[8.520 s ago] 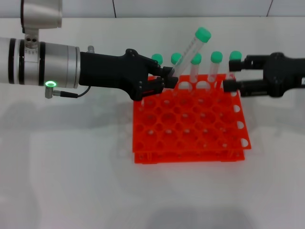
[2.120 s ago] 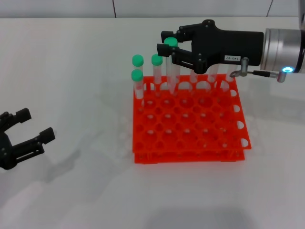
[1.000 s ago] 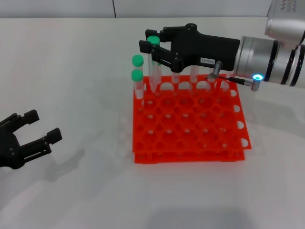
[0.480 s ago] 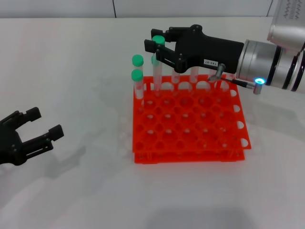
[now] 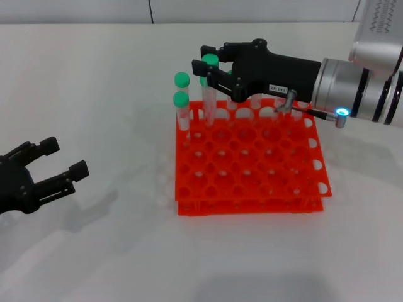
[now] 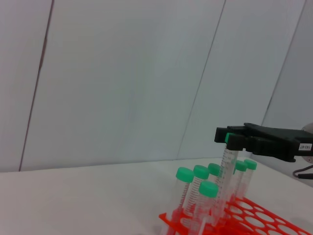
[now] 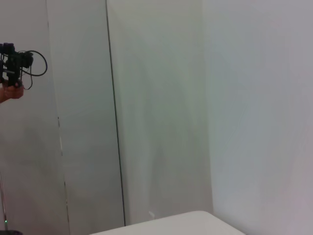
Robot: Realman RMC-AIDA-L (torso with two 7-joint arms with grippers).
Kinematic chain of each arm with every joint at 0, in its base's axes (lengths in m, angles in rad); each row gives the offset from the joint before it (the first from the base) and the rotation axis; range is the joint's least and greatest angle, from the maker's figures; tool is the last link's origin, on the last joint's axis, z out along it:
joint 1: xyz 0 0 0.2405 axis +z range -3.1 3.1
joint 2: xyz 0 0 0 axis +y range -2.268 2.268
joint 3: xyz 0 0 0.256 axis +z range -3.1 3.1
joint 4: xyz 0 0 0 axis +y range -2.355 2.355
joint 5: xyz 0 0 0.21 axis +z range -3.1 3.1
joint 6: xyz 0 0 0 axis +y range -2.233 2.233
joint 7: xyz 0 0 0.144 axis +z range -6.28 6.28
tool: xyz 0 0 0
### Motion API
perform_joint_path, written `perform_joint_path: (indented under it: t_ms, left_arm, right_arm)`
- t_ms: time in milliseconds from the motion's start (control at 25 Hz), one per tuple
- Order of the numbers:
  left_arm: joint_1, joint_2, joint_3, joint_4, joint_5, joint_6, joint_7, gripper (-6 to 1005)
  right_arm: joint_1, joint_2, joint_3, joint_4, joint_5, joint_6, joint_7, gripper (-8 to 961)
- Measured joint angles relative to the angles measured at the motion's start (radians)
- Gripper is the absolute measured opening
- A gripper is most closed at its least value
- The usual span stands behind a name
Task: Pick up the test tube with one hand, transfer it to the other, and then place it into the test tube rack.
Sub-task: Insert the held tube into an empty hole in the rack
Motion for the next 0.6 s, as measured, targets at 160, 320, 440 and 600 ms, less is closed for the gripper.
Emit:
perform_joint_path:
  t_ms: [160,320,440,600]
  left_arm:
    - [-0.003,0.000,0.000,0.000,0.000,-0.002,0.000,893]
    - [-0.003,0.000,0.000,0.000,0.000,-0.005,0.001,893]
    - [-0.005,0.000,0.000,0.000,0.000,-0.008,0.002,893]
    - [-0.012,0.000,0.000,-0.016,0.000,-0.009,0.011,893]
  right_arm:
    - [0.000,0.000,-0.009,-0.003,0.005,0.007,-0.001,264]
    - [0.000,0.000,-0.019,-0.007,0.006,0.011,-0.001,265]
    - [0.002,0.000,-0.030,-0.009,0.011,0.025,-0.001,265]
    - [0.006,0.000,-0.056,-0.010,0.037,0.042,-0.006,265]
